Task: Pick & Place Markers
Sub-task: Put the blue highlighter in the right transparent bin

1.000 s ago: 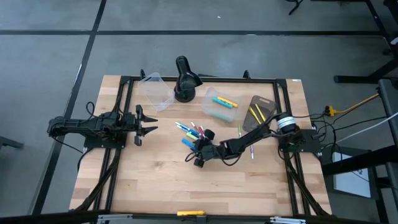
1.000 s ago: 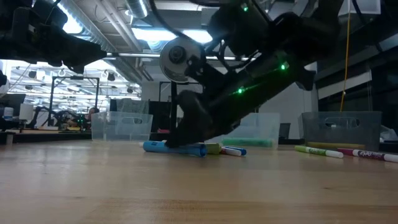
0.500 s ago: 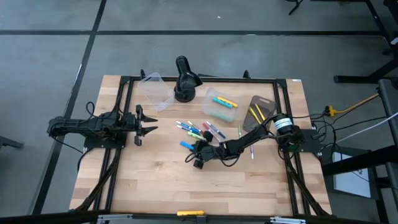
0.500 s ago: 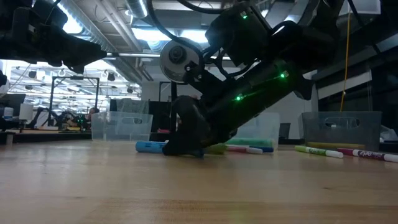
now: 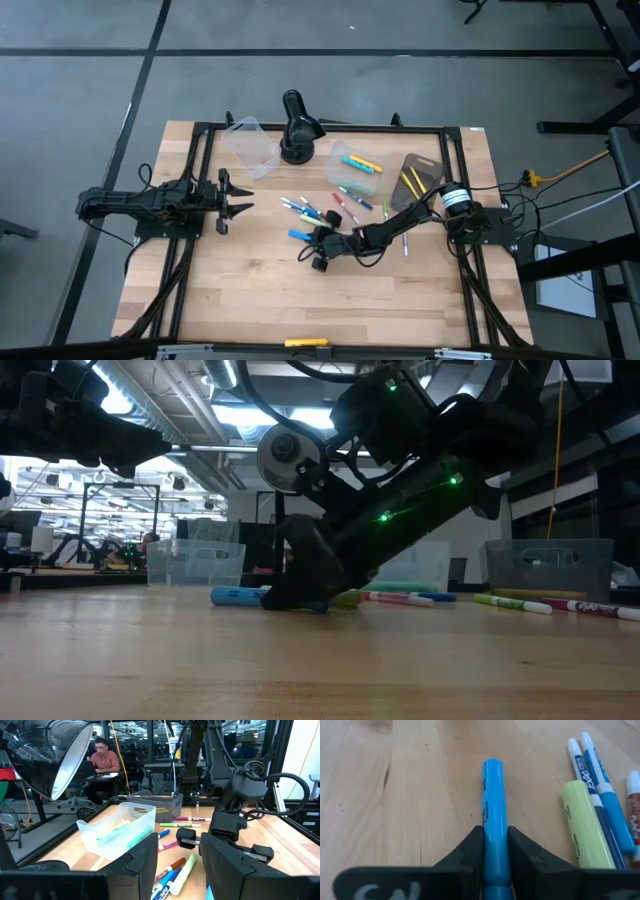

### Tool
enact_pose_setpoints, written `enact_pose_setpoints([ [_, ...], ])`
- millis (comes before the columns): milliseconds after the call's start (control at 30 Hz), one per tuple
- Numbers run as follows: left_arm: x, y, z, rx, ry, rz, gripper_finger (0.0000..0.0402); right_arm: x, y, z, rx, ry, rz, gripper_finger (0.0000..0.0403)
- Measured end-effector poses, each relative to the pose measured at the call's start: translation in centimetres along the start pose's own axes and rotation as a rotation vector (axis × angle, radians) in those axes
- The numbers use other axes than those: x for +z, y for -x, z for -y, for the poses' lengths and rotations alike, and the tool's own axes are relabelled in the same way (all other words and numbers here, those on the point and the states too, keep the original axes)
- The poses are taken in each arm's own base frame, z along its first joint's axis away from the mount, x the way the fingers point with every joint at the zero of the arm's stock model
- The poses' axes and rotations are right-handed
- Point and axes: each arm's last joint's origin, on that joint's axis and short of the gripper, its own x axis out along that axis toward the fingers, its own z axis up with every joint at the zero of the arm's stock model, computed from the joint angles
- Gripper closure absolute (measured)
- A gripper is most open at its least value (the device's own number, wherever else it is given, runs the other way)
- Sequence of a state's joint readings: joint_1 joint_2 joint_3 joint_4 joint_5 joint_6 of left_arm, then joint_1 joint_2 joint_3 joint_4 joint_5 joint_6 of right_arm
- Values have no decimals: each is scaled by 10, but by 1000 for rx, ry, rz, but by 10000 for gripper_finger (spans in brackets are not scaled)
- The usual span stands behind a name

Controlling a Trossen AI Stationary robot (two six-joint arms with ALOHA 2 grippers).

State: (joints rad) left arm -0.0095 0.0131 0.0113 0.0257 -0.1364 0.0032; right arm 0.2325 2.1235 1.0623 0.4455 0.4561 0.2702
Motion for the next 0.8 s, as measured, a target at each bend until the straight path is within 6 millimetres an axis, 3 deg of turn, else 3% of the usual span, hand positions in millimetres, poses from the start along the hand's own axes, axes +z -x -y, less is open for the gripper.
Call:
enact_pose_setpoints([
  [800, 0, 0, 0, 0, 0, 0, 258, 45, -14, 7, 54, 175, 59, 334],
])
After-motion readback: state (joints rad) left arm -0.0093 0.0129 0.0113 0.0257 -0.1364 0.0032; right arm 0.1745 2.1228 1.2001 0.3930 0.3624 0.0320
